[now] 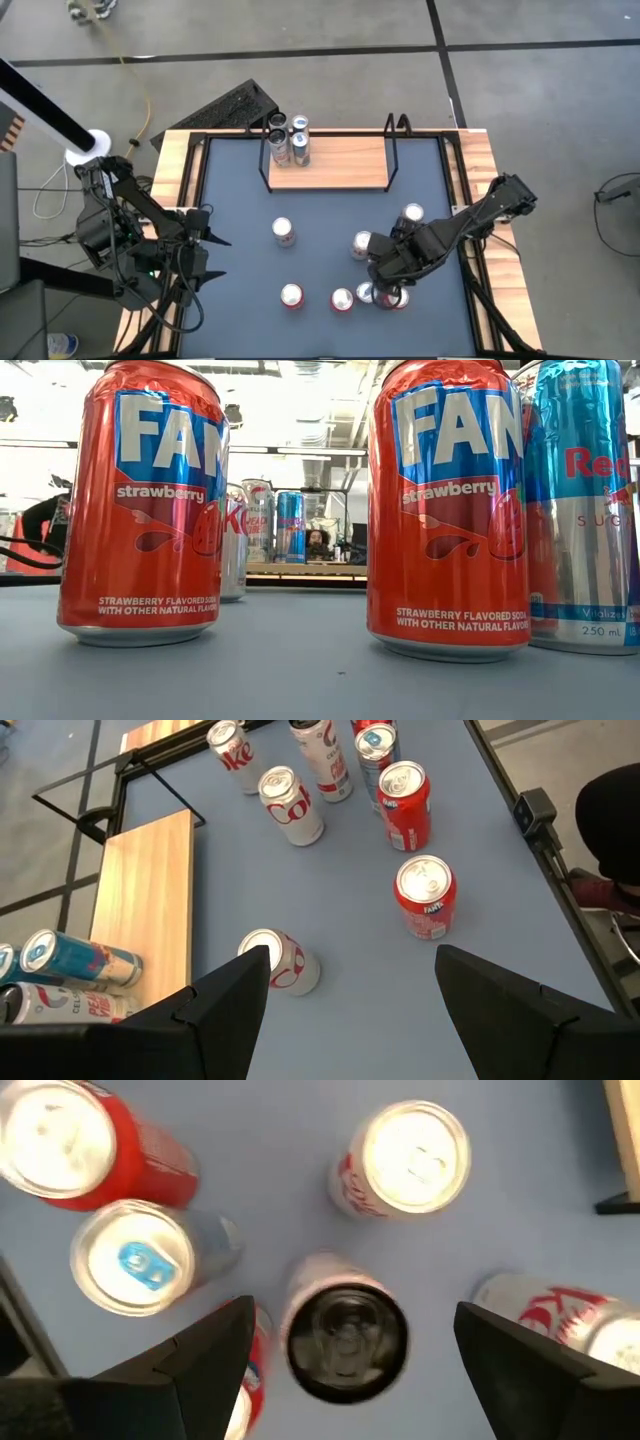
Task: Place canned beverage on shelf
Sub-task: Put the white and pink soda can aligned with the other white and pink soda cans on the shelf
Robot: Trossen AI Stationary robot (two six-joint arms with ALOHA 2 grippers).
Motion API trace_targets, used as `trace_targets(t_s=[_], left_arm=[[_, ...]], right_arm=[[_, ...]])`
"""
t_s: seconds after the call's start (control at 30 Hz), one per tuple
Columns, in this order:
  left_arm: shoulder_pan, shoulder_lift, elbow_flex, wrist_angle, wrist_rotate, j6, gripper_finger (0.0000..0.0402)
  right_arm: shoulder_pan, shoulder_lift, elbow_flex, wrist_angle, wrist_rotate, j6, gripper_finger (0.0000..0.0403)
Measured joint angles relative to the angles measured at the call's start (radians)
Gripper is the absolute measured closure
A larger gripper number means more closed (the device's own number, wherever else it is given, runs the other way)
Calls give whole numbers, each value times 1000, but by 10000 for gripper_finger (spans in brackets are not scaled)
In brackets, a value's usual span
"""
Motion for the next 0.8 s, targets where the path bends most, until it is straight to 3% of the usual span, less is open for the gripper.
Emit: trace_targets(t_s=[0.4, 0.8], left_arm=[[0, 0, 0, 0, 3, -9, 127], [0, 0, 0, 0, 2, -17, 127]], right_arm=[[-2, -1, -139, 57, -54, 6, 58], [-18, -1, -150, 90, -105, -63, 79]])
